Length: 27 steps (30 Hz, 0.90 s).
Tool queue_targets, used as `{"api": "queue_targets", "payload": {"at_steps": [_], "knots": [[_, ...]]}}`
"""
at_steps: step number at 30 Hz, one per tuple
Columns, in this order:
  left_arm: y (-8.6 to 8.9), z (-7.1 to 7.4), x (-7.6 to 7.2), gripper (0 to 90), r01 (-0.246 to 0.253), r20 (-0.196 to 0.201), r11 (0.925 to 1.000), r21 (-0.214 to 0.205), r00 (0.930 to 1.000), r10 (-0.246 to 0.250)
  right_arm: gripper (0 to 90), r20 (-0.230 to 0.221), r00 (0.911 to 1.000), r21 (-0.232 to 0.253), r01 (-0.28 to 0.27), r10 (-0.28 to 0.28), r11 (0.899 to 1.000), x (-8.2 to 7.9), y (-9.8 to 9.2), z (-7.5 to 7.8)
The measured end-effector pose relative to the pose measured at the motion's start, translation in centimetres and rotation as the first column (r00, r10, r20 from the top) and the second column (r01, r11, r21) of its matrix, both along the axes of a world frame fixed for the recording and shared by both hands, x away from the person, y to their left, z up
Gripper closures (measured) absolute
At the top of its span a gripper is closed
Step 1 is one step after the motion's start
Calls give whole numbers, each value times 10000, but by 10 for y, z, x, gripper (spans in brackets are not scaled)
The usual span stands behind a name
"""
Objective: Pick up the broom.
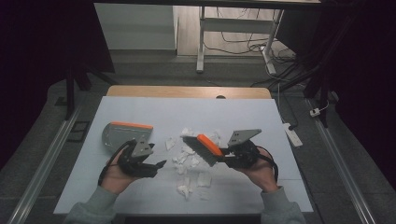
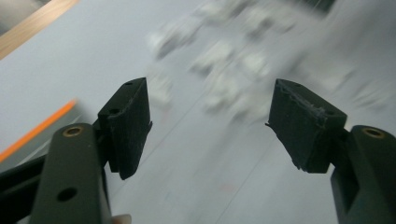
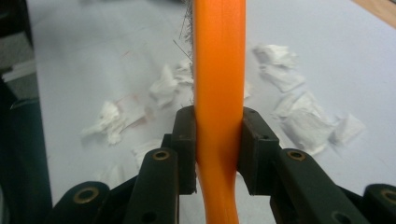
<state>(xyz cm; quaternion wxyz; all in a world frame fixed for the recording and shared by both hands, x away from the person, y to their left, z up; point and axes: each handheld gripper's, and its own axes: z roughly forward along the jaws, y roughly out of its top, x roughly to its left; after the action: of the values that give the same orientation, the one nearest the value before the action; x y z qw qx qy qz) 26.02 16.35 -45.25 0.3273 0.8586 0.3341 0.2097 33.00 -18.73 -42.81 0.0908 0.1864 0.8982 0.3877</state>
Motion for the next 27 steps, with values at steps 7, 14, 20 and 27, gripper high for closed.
{"api": "queue_targets", "payload": {"at_steps": [7,14,20,27], "knots": [[28,-14,-6,299,-840,17,9954,-456,9964,842,702,-219,9942,588,1069,-1057,9925,7,-11,-2],[48,-21,-13,305,-1293,287,9883,-808,9908,1320,702,-244,9860,705,1660,-1647,9836,11,-20,-2],[61,-27,-14,312,-1684,226,9827,-770,9851,1706,702,-59,9670,735,2545,-2547,9643,15,-29,-3],[74,-34,-16,311,-1951,-9,9759,-977,9806,1959,702,-238,9415,886,3371,-3363,9373,21,-45,-6]]}}
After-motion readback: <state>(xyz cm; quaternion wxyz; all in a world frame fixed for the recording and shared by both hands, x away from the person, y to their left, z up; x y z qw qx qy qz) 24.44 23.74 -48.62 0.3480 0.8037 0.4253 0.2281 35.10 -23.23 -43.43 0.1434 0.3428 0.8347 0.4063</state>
